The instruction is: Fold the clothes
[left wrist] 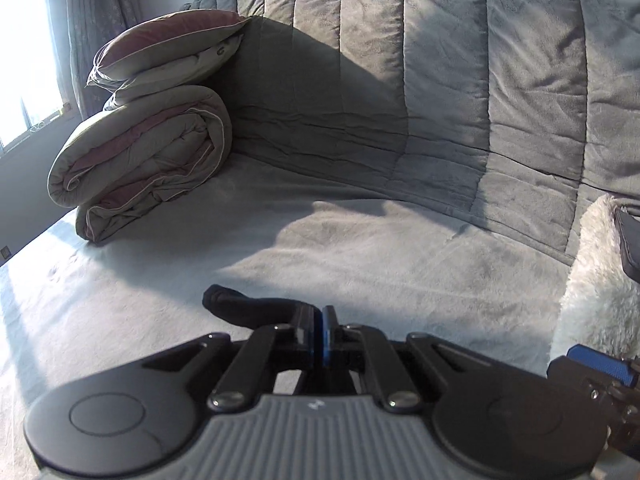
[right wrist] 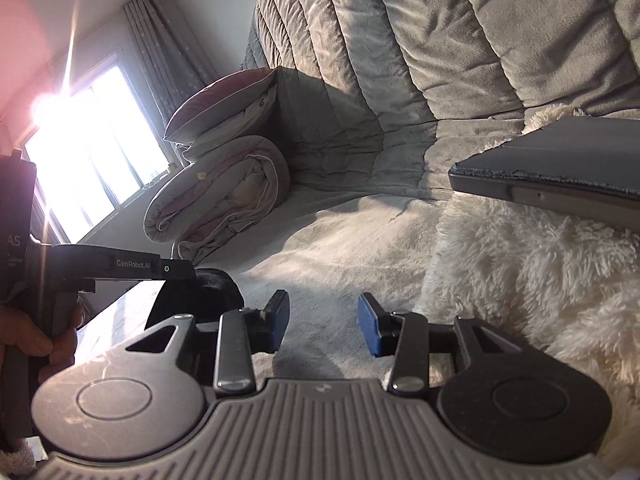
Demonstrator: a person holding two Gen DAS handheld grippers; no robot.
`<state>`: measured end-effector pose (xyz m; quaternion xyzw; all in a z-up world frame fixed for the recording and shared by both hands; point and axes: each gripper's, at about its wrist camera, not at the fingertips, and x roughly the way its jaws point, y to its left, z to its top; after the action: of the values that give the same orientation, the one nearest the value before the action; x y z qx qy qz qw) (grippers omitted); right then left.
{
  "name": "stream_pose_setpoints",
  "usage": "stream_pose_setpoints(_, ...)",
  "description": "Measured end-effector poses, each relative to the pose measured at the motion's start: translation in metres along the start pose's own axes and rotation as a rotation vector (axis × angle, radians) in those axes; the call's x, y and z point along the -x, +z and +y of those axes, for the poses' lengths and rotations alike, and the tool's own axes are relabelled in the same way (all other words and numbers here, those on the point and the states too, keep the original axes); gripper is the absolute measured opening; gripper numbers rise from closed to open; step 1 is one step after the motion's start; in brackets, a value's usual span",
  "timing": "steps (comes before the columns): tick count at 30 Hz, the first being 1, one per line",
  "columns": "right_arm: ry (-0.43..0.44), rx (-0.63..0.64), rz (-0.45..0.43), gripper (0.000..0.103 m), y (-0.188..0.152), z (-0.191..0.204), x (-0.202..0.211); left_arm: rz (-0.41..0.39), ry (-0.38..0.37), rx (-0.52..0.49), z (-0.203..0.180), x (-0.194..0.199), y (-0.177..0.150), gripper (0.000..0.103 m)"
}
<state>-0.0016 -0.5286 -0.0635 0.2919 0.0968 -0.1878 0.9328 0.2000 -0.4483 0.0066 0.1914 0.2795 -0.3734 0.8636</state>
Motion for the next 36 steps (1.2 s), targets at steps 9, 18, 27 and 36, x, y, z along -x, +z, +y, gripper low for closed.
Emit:
stream_pose_setpoints(9, -0.021, -0.035, -0.053, 0.043, 0.007, -0.009, 0.007, 0.163, -0.259, 0.156, -0.027, -0.016, 0.009, 0.004)
stream_pose_setpoints(18, -0.002, -0.063, -0.062, 0.043, 0.012, -0.015, 0.009, 0.197, -0.539, 0.386, -0.014, -0.011, 0.003, 0.016)
stream_pose_setpoints(27, 0.024, -0.047, 0.002, 0.043, 0.004, -0.007, -0.001, 0.27, -0.206, 0.379, 0.027, -0.046, -0.016, 0.032)
stream_pose_setpoints(36, -0.071, 0.012, 0.144, 0.043, 0.002, 0.018, -0.051, 0.231, -0.248, 0.442, 0.05, -0.073, -0.028, 0.032)
